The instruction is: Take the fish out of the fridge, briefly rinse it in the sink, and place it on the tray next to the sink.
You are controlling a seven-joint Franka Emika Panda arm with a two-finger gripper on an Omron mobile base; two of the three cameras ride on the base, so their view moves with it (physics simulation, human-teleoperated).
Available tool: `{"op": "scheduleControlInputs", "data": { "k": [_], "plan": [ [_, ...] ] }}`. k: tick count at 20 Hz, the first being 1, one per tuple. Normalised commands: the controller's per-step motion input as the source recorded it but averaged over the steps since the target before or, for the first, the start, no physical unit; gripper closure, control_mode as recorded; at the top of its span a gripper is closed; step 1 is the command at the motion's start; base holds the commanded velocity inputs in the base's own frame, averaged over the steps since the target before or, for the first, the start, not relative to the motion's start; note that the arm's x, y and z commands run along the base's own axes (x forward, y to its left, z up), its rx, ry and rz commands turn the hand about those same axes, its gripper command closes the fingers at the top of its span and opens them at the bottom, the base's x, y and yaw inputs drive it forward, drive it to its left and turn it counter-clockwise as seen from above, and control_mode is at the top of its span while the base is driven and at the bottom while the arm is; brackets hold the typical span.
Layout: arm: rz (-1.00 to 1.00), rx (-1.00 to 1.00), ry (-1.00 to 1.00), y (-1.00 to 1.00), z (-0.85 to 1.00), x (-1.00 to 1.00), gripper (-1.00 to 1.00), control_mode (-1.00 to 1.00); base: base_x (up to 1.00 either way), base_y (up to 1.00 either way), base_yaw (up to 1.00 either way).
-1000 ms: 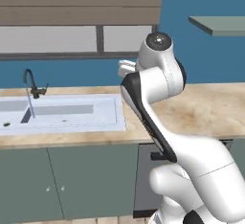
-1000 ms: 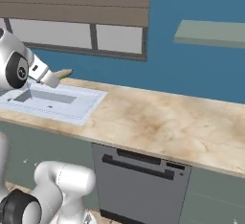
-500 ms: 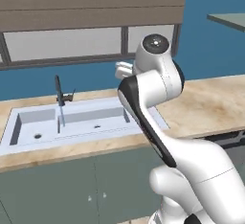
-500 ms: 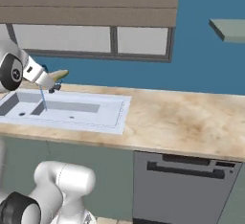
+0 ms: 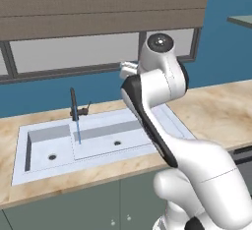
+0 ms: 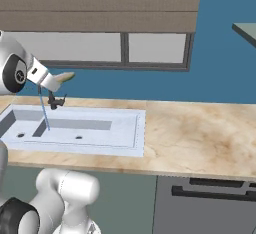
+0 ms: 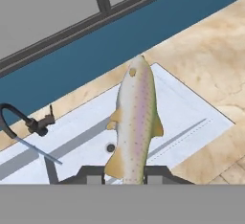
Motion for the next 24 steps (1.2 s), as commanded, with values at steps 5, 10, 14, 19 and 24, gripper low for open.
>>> {"op": "scheduleControlInputs", "data": {
  "k": [5, 10, 14, 19, 24],
  "plan": [
    [0.11, 0.03, 0.01, -0.01, -0.02, 0.05, 1.00, -1.00, 0.06, 0.00, 0.00],
    [0.39, 0.11, 0.10, 0.00, -0.23, 0.02, 1.00, -1.00, 0.00, 0.00, 0.00],
    [0.52, 0.11, 0.06, -0.04, -0.36, -0.04, 1.00, -1.00, 0.00, 0.00, 0.00],
    [0.58, 0.11, 0.08, -0.17, -0.49, 0.00, 1.00, -1.00, 0.00, 0.00, 0.00],
    [0.62, 0.07, 0.07, -0.29, -0.53, 0.05, 1.00, -1.00, 0.00, 0.00, 0.00]
  ]
}}
